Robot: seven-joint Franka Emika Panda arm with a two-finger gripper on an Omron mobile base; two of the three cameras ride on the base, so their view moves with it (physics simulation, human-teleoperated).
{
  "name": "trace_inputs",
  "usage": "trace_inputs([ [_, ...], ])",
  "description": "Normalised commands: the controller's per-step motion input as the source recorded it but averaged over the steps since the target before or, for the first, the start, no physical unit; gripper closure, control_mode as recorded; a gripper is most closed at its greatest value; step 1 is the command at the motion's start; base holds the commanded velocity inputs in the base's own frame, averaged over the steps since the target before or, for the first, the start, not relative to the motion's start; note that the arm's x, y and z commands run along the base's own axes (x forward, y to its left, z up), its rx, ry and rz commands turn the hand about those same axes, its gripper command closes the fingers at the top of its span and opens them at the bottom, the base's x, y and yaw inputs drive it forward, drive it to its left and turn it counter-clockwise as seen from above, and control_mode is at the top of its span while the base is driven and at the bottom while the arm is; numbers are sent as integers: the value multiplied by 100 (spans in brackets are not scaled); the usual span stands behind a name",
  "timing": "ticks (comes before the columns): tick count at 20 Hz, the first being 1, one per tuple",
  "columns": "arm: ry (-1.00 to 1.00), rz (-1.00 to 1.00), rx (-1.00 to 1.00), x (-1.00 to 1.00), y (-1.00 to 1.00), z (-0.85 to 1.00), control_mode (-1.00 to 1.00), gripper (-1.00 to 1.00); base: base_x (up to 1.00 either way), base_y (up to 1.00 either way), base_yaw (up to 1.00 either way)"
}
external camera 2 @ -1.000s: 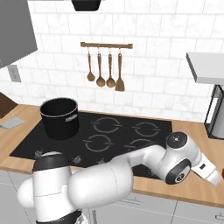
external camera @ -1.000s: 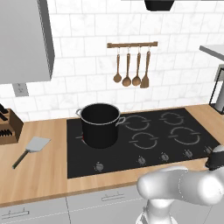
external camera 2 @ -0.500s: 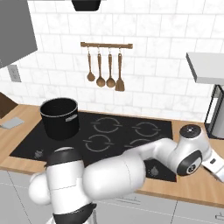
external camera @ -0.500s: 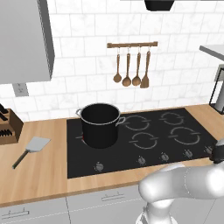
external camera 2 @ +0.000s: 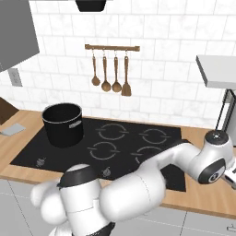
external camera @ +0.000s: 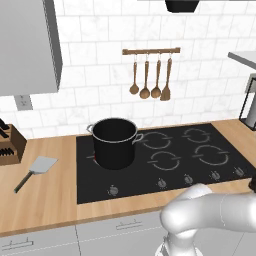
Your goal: Put the tomato and squash in the pot. Retrieve the spatula and lightly stir the vegetables in the pot.
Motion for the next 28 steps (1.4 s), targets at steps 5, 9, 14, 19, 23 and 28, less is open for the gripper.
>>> trace_inputs([
  [5,0,2,5,3,-26,0,-100,-100,0,0,0],
  [9,0,0,3,8,-20,-1,-100,-100,0,0,0],
  [14,0,0,3,12,-11,-12,-100,-100,0,0,0],
  [19,0,0,2,14,-17,-18,-100,-100,0,0,0],
  [23,0,0,0,15,-20,-20,-100,-100,0,0,0],
  [28,-1,0,0,19,-15,-16,-100,-100,0,0,0],
])
